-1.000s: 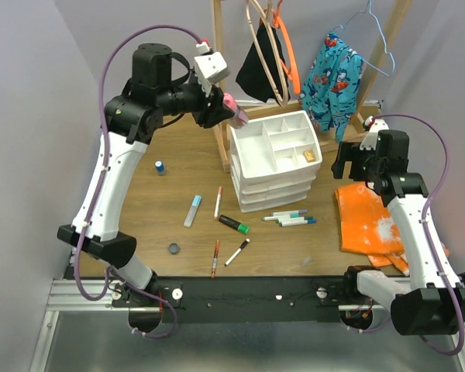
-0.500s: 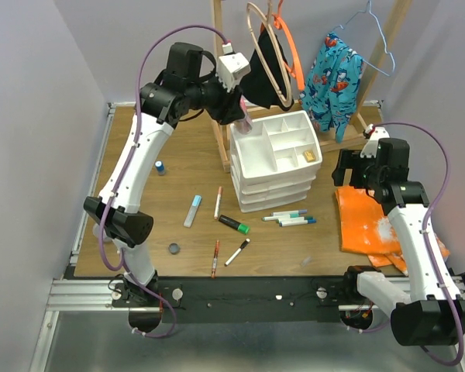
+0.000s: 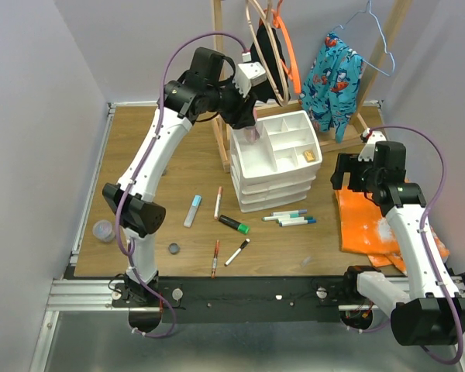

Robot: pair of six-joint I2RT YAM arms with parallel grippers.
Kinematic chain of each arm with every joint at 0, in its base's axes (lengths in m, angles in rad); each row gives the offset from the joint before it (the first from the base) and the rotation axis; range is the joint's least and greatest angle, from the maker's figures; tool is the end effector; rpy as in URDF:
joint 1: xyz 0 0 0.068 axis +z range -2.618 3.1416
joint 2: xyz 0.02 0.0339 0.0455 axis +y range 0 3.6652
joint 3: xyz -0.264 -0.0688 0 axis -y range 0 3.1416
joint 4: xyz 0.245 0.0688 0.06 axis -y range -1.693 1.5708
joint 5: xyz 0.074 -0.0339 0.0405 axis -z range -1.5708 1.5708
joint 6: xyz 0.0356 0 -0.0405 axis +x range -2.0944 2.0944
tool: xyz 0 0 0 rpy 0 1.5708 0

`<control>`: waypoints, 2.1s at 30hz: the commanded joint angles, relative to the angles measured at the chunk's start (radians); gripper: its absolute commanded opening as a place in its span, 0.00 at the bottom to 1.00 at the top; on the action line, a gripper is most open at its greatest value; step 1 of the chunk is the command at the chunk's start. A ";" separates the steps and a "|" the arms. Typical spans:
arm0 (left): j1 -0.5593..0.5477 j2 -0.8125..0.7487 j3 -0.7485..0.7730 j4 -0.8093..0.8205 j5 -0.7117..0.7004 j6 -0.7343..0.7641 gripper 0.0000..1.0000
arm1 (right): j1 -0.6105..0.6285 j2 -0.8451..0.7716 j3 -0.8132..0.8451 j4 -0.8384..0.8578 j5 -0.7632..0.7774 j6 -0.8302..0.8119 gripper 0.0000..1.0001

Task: Sort the stationery into containers
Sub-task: Place the stationery in the storage box, then pick up the stationery from the center of the board.

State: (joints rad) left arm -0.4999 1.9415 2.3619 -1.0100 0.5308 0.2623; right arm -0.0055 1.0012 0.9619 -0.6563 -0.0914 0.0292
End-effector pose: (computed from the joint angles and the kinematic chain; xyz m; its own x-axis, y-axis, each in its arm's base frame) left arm 0.3440 -0.2084 0.4561 -0.2684 0.4014 -0.8757 0.8824 0.4671 -0.0563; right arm 0.2088 0.0021 0.3160 -0.6425 0.0326 -0.7656 -0.0459 0.9957 0.0809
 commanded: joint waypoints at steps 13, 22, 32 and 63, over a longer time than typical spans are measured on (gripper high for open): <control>-0.014 0.063 0.073 0.031 -0.014 -0.012 0.62 | -0.001 -0.004 -0.022 0.009 0.005 0.008 1.00; -0.015 -0.050 0.057 0.068 -0.029 0.012 0.78 | -0.001 -0.003 -0.015 0.001 -0.002 0.014 1.00; -0.014 -0.533 -0.467 0.107 -0.291 0.172 0.93 | -0.002 0.007 -0.017 0.003 -0.005 0.009 1.00; 0.778 -1.000 -1.495 0.123 -0.706 0.275 0.96 | -0.001 0.350 0.239 -0.008 -0.214 -0.156 1.00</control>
State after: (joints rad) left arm 0.2295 0.8875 0.8303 -1.0409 -0.0437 0.7513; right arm -0.0059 1.3117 1.1255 -0.6514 -0.2569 -0.1036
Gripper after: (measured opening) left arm 0.983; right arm 0.998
